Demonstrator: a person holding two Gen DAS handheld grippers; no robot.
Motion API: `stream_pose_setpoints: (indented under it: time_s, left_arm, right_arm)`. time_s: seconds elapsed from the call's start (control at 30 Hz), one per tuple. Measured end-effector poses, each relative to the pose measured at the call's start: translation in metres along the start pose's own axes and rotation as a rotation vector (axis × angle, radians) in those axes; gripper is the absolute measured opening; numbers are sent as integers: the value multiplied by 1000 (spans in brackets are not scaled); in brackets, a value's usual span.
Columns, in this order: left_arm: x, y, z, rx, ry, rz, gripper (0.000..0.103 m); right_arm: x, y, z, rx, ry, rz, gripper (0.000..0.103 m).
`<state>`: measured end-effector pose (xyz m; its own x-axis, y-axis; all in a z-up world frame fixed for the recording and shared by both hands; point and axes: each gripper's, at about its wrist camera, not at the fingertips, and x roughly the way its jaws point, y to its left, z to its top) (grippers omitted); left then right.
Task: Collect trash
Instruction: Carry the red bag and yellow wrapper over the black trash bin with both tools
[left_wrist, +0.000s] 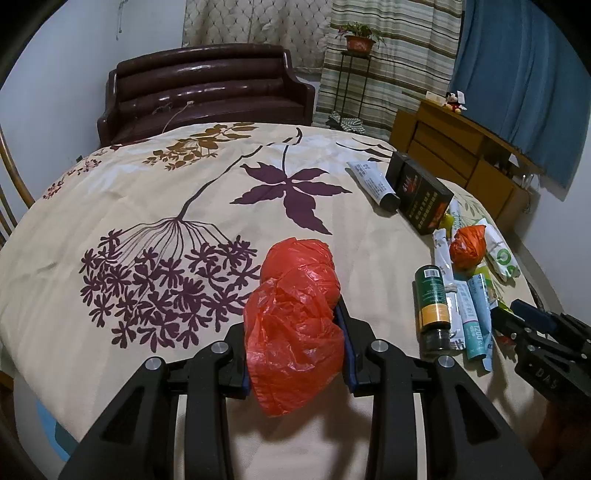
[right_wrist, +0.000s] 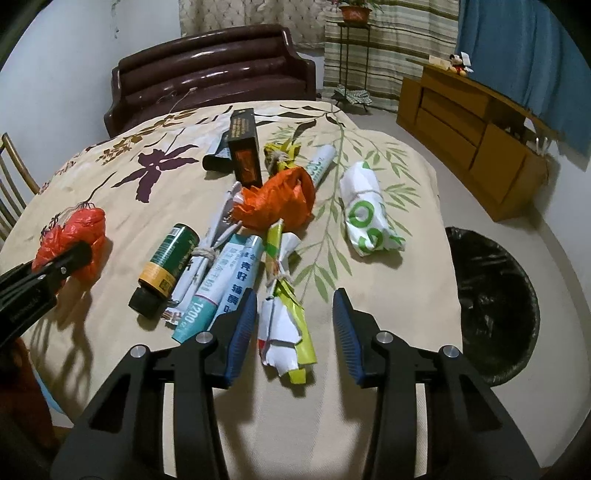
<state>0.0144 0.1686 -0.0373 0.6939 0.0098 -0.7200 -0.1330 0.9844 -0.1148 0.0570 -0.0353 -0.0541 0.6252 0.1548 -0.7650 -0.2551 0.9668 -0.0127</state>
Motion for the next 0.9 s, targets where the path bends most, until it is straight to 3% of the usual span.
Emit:
stream_pose_setpoints:
  time_s: [0.03, 0.07, 0.47, 0.7, 0.9]
  left_arm:
    - [0, 0, 0, 0, 0, -2, 35]
    - [0, -1, -1, 1, 0, -2, 35]
    - [-15, -19, -1, 0, -53, -19, 35]
    - [-26, -52, 6, 28, -84, -66, 35]
    - [-22, -103, 11, 79, -72, -134, 35]
  right_arm:
    - [1, 1, 0, -9, 1, -1, 28]
    - [3, 3, 0, -20, 8, 9, 22]
    - [-15, -11, -5, -15, -42, 5, 21]
    - [-35, -55, -7, 55, -86, -35, 21]
    - [-45, -104, -7, 117, -114, -99, 21]
